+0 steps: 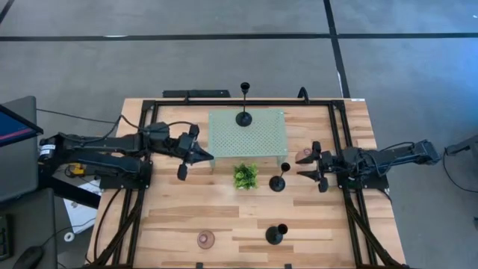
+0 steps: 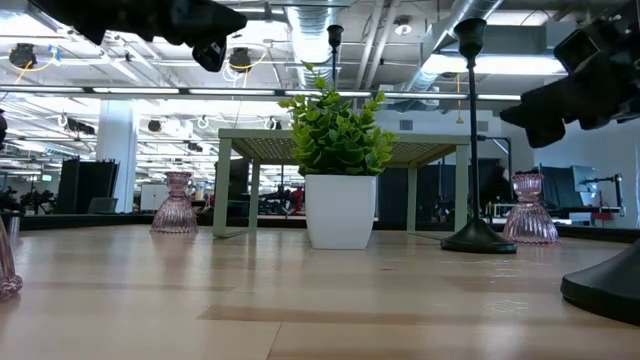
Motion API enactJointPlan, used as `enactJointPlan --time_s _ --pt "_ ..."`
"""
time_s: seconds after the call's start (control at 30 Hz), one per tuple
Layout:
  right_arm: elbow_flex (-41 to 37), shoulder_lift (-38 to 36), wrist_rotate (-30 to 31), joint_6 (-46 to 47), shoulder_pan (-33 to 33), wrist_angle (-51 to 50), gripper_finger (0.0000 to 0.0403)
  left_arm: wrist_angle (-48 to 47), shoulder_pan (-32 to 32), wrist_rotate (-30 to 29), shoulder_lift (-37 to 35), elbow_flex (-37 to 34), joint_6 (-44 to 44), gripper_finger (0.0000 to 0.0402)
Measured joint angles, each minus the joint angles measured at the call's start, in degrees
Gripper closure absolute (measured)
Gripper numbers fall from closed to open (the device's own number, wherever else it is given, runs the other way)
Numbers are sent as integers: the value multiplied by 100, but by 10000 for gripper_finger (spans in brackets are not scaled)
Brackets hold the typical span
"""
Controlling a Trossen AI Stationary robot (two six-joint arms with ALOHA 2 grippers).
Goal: Pick & Place candle stick holders
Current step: Put the top black candle holder on the shelf
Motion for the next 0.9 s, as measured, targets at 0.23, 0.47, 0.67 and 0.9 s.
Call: enactJointPlan --time_s 0.23,0.47,0.67,0.9 --pt "2 910 -20 51 0 1100 196 2 -33 0 0 -2 0 393" --pt "2 1898 -56 96 9 2008 213 3 -31 1 0 -2 0 395" --pt "7 2804 -87 96 11 3037 226 2 -32 1 0 -2 -11 394" --pt "9 3737 -97 97 11 4014 231 1 -33 -1 4 -2 -15 392"
